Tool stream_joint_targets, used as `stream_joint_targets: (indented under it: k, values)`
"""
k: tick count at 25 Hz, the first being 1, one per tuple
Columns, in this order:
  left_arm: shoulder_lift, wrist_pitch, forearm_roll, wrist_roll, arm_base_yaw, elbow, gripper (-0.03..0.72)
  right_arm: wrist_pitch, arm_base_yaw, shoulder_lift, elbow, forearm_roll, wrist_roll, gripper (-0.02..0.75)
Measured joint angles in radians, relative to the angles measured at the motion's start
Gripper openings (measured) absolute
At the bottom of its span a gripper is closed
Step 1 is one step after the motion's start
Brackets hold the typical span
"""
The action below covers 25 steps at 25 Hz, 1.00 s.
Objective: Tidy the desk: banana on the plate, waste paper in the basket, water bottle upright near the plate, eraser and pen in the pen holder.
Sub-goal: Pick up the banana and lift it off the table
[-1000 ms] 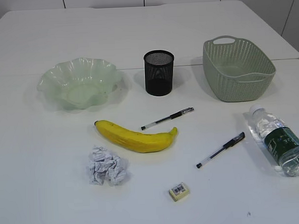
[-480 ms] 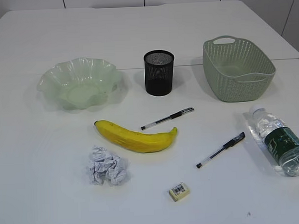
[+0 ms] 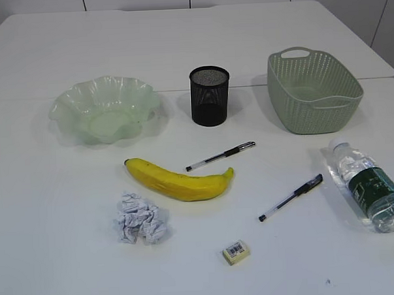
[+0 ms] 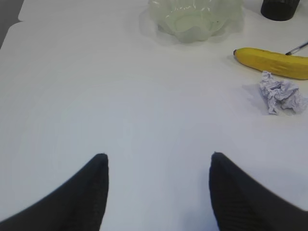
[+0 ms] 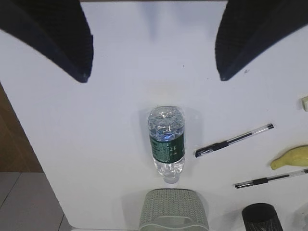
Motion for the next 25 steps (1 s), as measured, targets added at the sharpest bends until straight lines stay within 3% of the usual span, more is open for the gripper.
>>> stream_joint_targets:
  k: [14, 25]
  values:
    - [0.045, 0.018, 0.023, 0.000, 0.000, -0.005, 0.465, 0.012, 0.000, 0.000, -0.003, 0.000, 0.000, 0.589]
    - [0.177, 0.074, 0.049, 0.000, 0.000, -0.140, 0.465, 0.025, 0.000, 0.042, -0.003, 0.000, 0.000, 0.589]
